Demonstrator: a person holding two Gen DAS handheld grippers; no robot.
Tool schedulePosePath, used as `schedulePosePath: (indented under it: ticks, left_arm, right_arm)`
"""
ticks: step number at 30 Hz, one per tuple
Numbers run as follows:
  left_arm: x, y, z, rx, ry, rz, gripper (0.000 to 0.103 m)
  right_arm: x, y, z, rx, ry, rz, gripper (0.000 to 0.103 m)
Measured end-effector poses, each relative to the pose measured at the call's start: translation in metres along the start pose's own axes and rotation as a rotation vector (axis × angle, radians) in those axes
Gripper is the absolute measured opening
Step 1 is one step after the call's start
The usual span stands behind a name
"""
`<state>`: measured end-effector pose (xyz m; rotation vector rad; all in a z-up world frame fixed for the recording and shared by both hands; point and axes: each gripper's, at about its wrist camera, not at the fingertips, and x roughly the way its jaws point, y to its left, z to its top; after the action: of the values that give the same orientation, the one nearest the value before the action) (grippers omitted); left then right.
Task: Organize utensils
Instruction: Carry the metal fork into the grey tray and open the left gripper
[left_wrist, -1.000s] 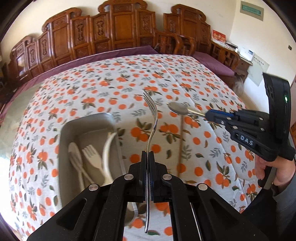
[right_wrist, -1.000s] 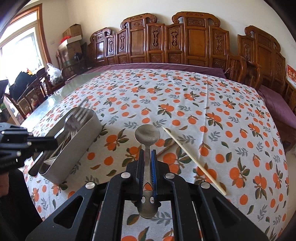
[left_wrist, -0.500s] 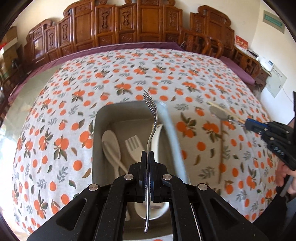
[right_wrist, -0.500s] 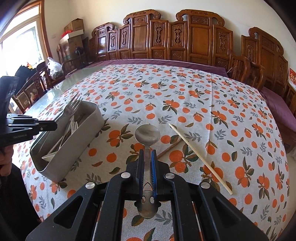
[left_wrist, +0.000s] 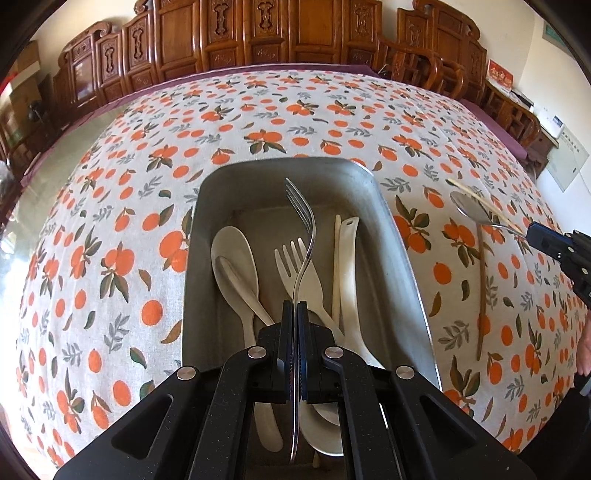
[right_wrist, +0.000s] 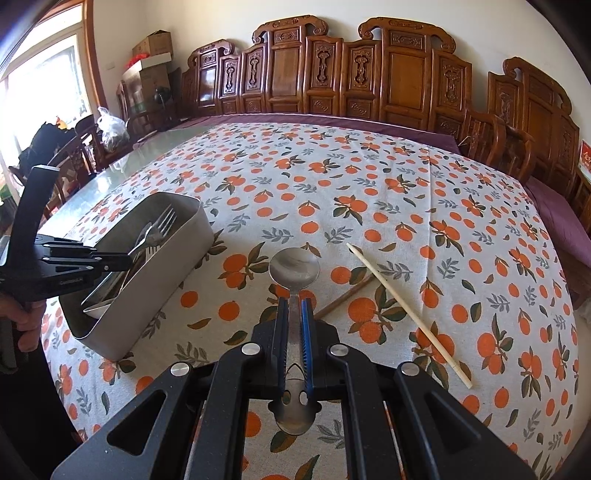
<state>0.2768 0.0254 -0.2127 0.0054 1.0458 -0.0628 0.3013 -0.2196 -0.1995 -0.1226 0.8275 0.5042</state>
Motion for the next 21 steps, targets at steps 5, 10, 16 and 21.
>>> schedulePosePath:
  ticks: [5, 10, 16, 21]
  left_arm:
    - [0.001, 0.002, -0.001, -0.004, -0.004, -0.003, 0.002]
    - [-0.007, 0.003, -0.002, 0.004, -0.026, 0.001, 0.003]
    - [-0.023, 0.004, -0.006, 0.007, -0.068, -0.006, 0.009]
    - [-0.038, 0.005, -0.007, 0.023, -0.106, -0.010, 0.011]
  right_arm:
    - [0.003, 0.003, 0.001, -0.005, 0.006, 0.000, 0.008]
    - [0.004, 0.008, 0.000, -0.012, 0.009, -0.001, 0.008]
    - [-0.003, 0.018, 0.001, -0.025, -0.001, -0.002, 0.008]
    - [-0.015, 0.033, 0.007, -0.043, -0.025, 0.001, 0.008]
